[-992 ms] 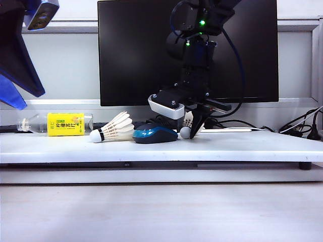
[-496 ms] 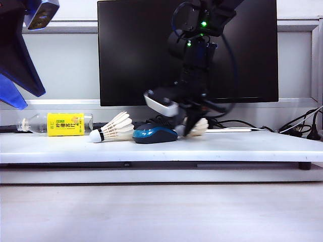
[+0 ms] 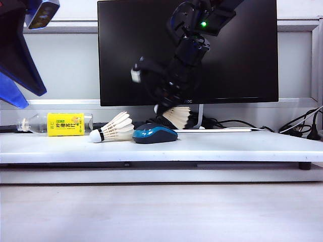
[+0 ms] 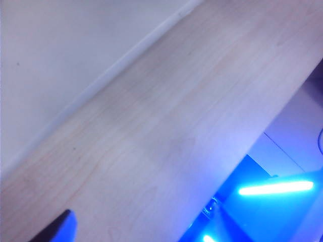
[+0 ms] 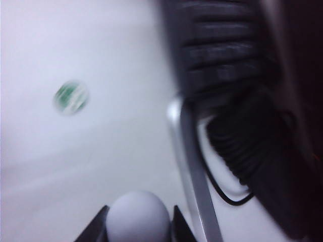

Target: Stack the badminton balls on the table vertically.

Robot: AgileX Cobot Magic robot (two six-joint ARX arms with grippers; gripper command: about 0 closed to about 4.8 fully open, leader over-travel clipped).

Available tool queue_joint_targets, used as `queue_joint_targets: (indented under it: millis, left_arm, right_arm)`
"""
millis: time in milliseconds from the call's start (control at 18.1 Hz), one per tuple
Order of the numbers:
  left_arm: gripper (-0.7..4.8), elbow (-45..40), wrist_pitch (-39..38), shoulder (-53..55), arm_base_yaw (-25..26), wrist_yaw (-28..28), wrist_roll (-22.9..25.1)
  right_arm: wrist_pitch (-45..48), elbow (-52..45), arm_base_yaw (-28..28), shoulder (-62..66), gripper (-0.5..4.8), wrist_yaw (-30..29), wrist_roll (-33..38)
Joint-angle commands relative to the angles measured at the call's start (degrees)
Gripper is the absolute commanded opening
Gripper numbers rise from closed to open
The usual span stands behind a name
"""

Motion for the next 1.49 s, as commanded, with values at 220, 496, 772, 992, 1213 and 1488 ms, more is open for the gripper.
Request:
queue_joint_targets:
  millis: [220, 496, 772, 992, 1213, 1488]
  left_arm:
    - [3.64, 0.0, 0.6, -0.1, 0.0, 0.2, 0.3]
    - [3.64, 0.0, 0.3, -0.1, 0.0, 0.2, 0.3]
    - [3.64, 0.0, 0.4, -0.1, 0.0, 0.2, 0.3]
    - [3.64, 0.0, 0.4, -0.1, 0.0, 0.2, 0.3]
    - [3.64, 0.0, 0.3, -0.1, 0.0, 0.3, 0.2]
    - [3.64, -0.1, -0.1, -0.1, 0.0, 2.9, 0.2]
  right_arm:
    - [11.3, 0.2, -0.5, -0.3, 1.13, 0.1, 30.0]
    - [17.6, 0.1, -2.5, -2.6, 1.13, 1.2, 41.0]
    - [12.4, 0.1, -6.6, -8.9, 1.12, 0.5, 44.0]
    - [7.3, 0.1, -10.9, -16.4, 1.12, -3.1, 46.6]
    - [3.7, -0.1, -12.2, -24.2, 1.12, -3.1, 46.5]
    - [3.6, -7.9, -12.2, -37.0, 1.12, -2.8, 46.5]
